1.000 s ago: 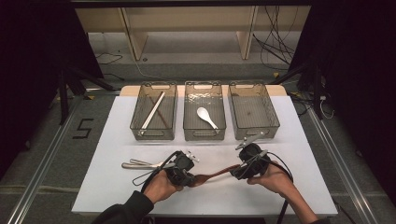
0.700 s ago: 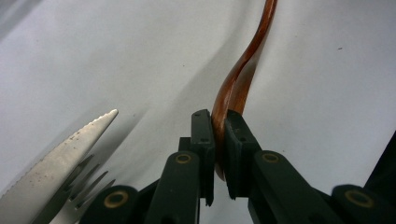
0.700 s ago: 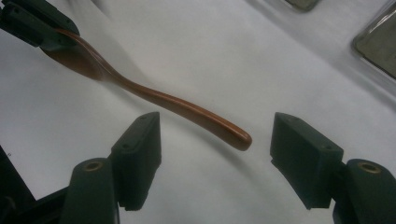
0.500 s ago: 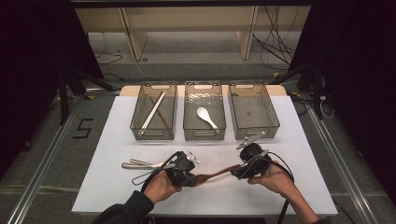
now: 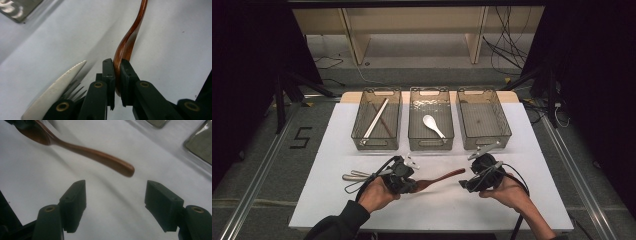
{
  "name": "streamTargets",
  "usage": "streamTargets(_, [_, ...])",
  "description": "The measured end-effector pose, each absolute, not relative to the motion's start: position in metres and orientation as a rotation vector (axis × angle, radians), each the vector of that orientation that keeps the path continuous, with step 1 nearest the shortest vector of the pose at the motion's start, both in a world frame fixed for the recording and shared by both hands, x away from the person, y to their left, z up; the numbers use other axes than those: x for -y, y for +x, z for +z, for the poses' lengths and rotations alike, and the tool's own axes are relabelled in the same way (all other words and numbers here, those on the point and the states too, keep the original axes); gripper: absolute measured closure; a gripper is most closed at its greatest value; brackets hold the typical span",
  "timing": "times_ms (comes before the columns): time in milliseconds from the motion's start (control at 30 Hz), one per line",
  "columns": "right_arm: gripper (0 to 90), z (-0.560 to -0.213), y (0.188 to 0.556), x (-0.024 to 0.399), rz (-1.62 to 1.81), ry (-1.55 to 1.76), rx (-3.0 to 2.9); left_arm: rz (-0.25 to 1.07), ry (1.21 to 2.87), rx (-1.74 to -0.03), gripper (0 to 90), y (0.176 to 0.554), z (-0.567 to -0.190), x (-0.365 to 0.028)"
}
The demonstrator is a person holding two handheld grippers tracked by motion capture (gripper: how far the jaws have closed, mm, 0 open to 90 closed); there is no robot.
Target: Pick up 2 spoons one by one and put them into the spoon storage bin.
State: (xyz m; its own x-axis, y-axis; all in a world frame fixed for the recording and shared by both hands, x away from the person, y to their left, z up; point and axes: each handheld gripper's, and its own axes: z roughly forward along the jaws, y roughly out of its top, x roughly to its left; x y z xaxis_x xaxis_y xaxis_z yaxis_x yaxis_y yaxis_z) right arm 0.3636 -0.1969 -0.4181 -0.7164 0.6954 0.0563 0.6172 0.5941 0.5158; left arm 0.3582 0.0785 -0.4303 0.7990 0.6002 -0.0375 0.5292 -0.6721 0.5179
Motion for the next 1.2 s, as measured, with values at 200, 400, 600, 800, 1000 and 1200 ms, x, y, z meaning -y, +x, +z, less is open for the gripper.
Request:
streamTargets(200, [34.2, -0.419, 0.361, 0.200, 0.775, 1.116, -2.669, 0.207, 2.468, -0.827, 83.9, 0.362, -0.421, -0.084])
streamTargets(400, [33.8, -0.420, 0.358, 0.203, 0.774, 1.118, -2.671, 0.244, 2.459, -0.834, 83.8, 0.375, -0.407, -0.090])
streamTargets(600, [33.5, -0.421, 0.355, 0.204, 0.778, 1.117, -2.676, 0.271, 2.460, -0.837, 83.8, 0.392, -0.390, -0.092])
streamTargets(800, [33.2, -0.421, 0.351, 0.206, 0.780, 1.117, -2.675, 0.271, 2.474, -0.859, 83.8, 0.413, -0.380, -0.095])
streamTargets(1000, [32.9, -0.422, 0.349, 0.207, 0.777, 1.112, -2.685, 0.308, 2.473, -0.874, 83.8, 0.432, -0.364, -0.094])
streamTargets(1200, [32.9, -0.422, 0.348, 0.206, 0.781, 1.105, -2.695, 0.342, 2.450, -0.927, 83.8, 0.458, -0.353, -0.091])
